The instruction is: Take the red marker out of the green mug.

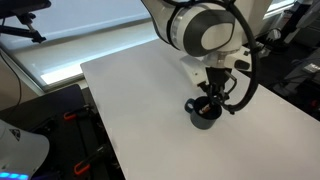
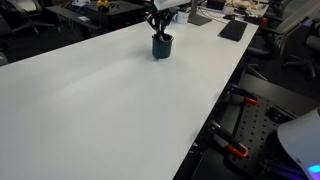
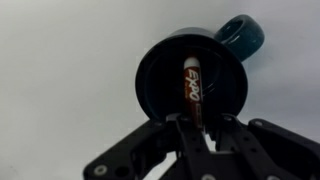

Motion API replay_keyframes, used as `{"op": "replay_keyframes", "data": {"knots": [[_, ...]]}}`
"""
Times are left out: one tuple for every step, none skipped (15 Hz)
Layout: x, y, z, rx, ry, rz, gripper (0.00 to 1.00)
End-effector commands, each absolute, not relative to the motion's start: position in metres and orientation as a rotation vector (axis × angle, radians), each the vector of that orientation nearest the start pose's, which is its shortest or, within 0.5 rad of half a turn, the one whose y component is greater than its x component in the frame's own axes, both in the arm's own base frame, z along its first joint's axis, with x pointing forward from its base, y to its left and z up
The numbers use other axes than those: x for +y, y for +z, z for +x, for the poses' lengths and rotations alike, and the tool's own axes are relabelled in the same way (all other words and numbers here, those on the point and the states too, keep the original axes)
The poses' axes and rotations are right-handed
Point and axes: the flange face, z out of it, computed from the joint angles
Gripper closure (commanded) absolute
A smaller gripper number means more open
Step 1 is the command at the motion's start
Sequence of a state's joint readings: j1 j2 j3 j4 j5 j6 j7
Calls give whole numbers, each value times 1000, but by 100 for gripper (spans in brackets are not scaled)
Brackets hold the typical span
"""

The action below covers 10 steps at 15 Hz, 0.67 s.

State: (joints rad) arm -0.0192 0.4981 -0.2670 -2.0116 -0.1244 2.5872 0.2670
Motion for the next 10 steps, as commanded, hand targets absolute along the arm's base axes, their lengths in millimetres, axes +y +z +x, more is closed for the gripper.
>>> {"op": "replay_keyframes", "data": {"knots": [[-148,241,599,709,-101,-3305,95],[-144,245,602,726,-110,-3322,95],[-139,249,604,740,-129,-3341,95],[-134,252,606,750,-141,-3363,95],[-129,255,608,753,-154,-3377,95],[-124,258,609,756,-154,-3391,95],[-119,262,610,754,-162,-3400,95],[-114,267,611,746,-159,-3408,95],[-107,275,612,735,-185,-3411,95],[-102,282,613,725,-214,-3417,95]]}}
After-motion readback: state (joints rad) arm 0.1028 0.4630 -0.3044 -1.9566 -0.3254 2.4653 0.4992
